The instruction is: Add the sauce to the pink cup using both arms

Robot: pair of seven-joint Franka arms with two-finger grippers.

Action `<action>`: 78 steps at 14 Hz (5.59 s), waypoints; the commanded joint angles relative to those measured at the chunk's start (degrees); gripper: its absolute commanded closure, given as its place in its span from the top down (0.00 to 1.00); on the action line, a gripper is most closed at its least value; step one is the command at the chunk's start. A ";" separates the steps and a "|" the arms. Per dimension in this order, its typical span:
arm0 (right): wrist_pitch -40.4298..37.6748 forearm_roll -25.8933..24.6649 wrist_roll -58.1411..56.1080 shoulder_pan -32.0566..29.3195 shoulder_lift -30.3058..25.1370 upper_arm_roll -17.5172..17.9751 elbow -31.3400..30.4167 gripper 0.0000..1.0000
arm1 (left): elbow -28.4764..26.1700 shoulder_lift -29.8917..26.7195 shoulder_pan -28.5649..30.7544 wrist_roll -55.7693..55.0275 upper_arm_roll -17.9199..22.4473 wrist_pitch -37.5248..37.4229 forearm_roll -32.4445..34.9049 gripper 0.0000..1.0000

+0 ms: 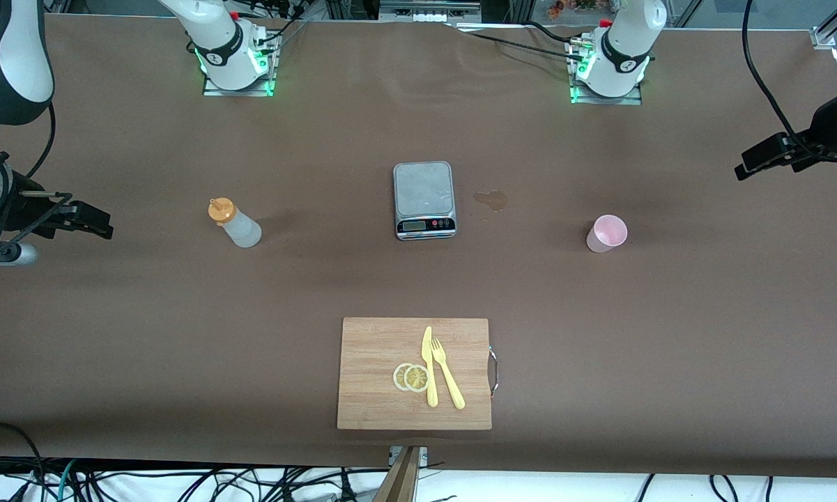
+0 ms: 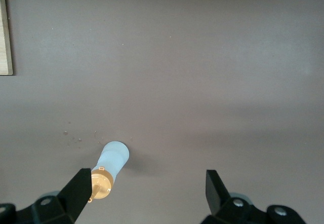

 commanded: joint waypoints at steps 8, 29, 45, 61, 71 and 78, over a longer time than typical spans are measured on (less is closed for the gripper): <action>-0.03 -0.55 -0.40 0.15 0.63 0.12 1.13 1.00 | 1.78 -0.81 -0.53 1.29 0.65 -1.57 -3.03 1.00; 0.76 -0.37 -0.49 0.24 0.63 0.38 0.95 1.00 | 4.86 -1.16 -5.17 1.03 1.10 -2.98 1.53 1.00; 0.59 -0.46 -0.49 -0.37 0.72 -0.41 0.86 1.00 | -2.42 -0.90 -4.48 1.73 1.18 -1.13 3.64 1.00; 0.59 -0.46 -0.67 -0.20 0.37 -0.68 1.04 1.00 | -39.94 1.82 -4.66 1.91 1.01 33.64 3.65 1.00; 1.29 -0.55 -0.49 -0.11 0.72 -0.59 1.04 1.00 | -41.37 12.37 -6.76 1.64 1.01 47.73 3.30 0.99; 0.77 -0.55 0.04 -0.20 0.63 -0.68 1.04 1.00 | -41.19 14.48 -7.73 1.64 1.01 47.47 3.30 0.00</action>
